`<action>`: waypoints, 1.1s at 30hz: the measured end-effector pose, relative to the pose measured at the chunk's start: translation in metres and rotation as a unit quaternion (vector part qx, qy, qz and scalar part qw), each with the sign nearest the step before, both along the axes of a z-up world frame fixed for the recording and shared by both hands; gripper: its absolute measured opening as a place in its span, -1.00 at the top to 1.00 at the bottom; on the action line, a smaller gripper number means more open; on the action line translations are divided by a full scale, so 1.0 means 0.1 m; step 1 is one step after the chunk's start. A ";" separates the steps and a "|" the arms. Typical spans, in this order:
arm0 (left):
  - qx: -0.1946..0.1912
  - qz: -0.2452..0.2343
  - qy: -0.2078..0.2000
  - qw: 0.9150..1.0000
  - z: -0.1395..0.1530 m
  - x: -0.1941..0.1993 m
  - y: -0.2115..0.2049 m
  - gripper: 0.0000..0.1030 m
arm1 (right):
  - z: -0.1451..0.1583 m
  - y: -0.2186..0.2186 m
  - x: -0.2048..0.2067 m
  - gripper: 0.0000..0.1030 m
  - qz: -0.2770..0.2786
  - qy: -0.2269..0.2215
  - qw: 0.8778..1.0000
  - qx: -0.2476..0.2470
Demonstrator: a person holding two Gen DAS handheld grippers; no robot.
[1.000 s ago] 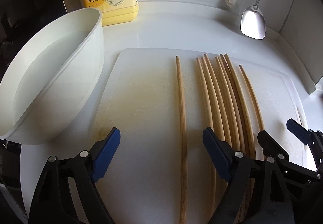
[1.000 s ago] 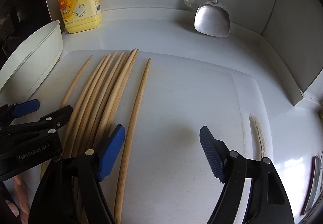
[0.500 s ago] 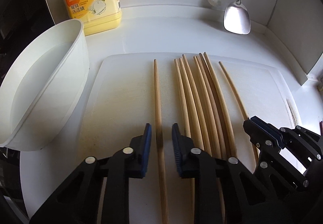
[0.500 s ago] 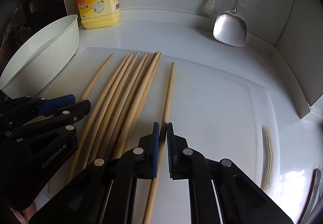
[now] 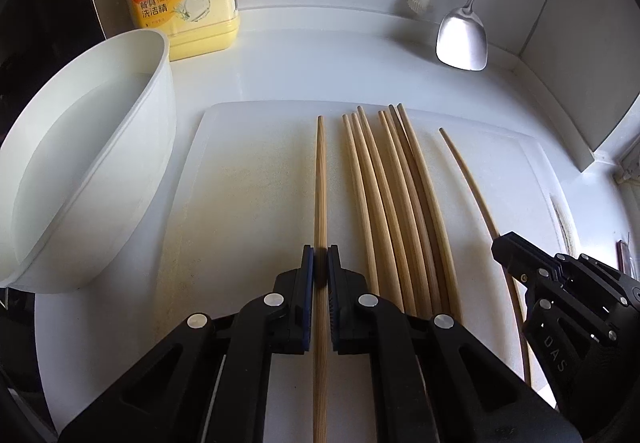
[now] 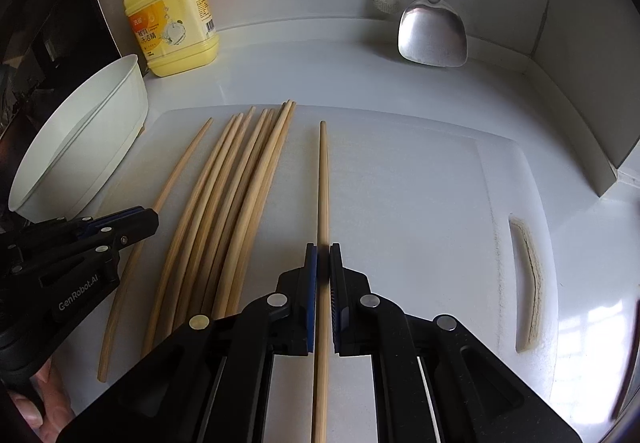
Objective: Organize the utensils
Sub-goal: 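Lift the held chopsticks with both tools and carry them over the white basin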
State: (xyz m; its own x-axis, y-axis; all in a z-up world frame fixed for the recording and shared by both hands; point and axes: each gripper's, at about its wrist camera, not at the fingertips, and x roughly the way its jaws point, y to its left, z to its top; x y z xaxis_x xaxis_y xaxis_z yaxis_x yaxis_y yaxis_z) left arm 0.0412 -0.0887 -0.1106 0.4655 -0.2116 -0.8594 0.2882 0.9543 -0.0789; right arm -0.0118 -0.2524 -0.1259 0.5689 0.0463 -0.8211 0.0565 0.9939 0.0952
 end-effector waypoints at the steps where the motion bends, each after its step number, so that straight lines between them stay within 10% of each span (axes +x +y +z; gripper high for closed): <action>1: -0.003 0.000 0.000 1.000 0.03 -0.01 0.02 0.86 | 0.03 -0.01 -0.02 0.89 -0.002 -0.002 1.000 0.001; 21: -0.052 0.088 -0.087 0.991 1.27 0.16 1.52 0.86 | 1.31 1.10 0.41 0.89 0.091 -0.104 0.988 0.073; 33: -0.020 0.126 -0.069 0.989 1.05 0.95 2.52 0.86 | 1.21 2.37 1.40 0.89 0.148 -0.076 0.980 0.107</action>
State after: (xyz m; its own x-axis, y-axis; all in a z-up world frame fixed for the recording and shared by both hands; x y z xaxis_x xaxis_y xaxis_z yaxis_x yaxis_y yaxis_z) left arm 0.1364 0.1634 -0.0060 0.6199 -0.1068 -0.7774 0.0524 0.9941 -0.0948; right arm 0.1279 -0.0155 -0.0050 0.6200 0.3901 -0.6808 -0.2627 0.9208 0.2884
